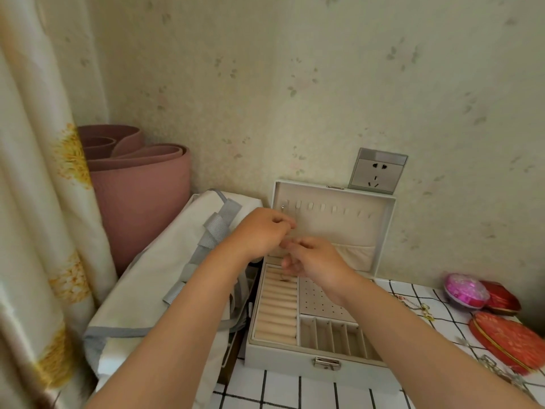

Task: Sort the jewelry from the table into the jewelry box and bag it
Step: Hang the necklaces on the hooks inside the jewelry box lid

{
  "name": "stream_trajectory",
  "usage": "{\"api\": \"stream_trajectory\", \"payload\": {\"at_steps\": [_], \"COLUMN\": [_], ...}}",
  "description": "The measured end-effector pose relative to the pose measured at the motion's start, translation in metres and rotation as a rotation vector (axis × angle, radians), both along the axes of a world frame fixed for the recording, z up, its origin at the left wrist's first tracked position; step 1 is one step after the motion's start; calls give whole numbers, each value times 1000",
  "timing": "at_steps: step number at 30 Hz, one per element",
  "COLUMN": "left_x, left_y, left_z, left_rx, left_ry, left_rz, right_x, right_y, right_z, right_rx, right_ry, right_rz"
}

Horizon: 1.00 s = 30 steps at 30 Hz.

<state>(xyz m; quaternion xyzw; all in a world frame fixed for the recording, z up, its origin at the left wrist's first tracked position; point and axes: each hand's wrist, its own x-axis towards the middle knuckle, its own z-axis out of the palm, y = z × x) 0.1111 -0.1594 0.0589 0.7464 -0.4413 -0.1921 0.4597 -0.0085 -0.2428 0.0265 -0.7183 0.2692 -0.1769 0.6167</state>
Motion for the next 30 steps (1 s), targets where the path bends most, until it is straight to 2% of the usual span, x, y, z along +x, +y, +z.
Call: {"api": "stream_trajectory", "payload": {"at_steps": [3,6,9,12,15,20,23,26,30], "left_x": [3,-2,-12,-19,-22,-20,-17,-14,-12], "left_y": [-3,-9,-14,-15,-14,-11,-11,-11,-12], "left_z": [-8,-15,-20,-24,-25,-23,-21,-20,-22], "left_rx": [32,70,77,94,101,100,74,44,-11], "left_ry": [28,82,182,316,351,293,235,146,57], "left_rz": [10,-12,-108,-180,-219,-177,-131,-107,-138], "right_x": [-6,-11,-15,-18,-18,-21,-26,-27,-17], "right_y": [-5,-10,-15,-19,-28,-37,-36,-29,-24], "right_z": [3,10,21,31,33,26,13,-1,-16], "right_rx": [-161,-199,-319,-368,-394,-327,-213,-261,-366], "right_ry": [75,52,39,25,33,74,212,311,225], "right_rz": [-35,-70,-119,-137,-158,-147,-90,3,57]}}
